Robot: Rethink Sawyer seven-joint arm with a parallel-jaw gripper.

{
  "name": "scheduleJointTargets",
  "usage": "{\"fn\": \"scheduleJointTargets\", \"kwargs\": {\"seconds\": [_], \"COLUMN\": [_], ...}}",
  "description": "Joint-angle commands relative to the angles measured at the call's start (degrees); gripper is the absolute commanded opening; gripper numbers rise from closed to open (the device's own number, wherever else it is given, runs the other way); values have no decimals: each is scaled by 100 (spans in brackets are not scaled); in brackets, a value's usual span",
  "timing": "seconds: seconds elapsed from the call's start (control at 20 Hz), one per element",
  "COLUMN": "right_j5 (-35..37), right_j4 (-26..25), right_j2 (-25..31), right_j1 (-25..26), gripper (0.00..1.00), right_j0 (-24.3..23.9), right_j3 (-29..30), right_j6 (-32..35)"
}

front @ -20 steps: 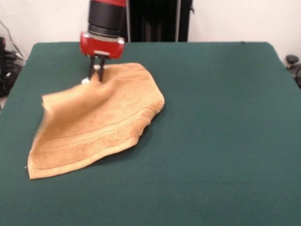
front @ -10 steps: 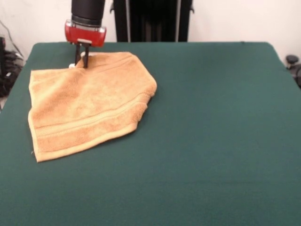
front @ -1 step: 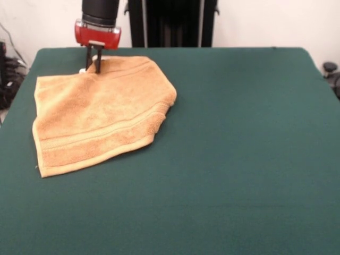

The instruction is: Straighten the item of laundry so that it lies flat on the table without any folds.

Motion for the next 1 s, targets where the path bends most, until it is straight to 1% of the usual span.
{"fn": "scheduleJointTargets", "kwargs": {"seconds": [0.05, 0.15, 0.2, 0.3, 0.4, 0.5, 0.6, 0.65, 0.85, 0.9, 1.0], "right_j5": [-302, -283, 8, 403, 661, 789, 849, 879, 885, 806, 696], "right_j4": [-70, -35, 4, 72, 145, 261, 252, 248, 347, 399, 396], "right_j2": [34, 166, 370, 588, 834, 915, 989, 1026, 1015, 934, 927], "right_j1": [216, 384, 532, 540, 545, 531, 520, 515, 500, 495, 491], "gripper": [0, 0, 0, 0, 0, 0, 0, 100, 100, 100, 100], "right_j0": [317, 305, 268, 289, 234, 292, 261, 246, 344, 465, 510], "right_j3": [151, -70, -323, -530, -643, -704, -720, -728, -739, -734, -728], "right_j6": [1106, 1099, 1035, 944, 957, 988, 991, 992, 1053, 1075, 1114]}}
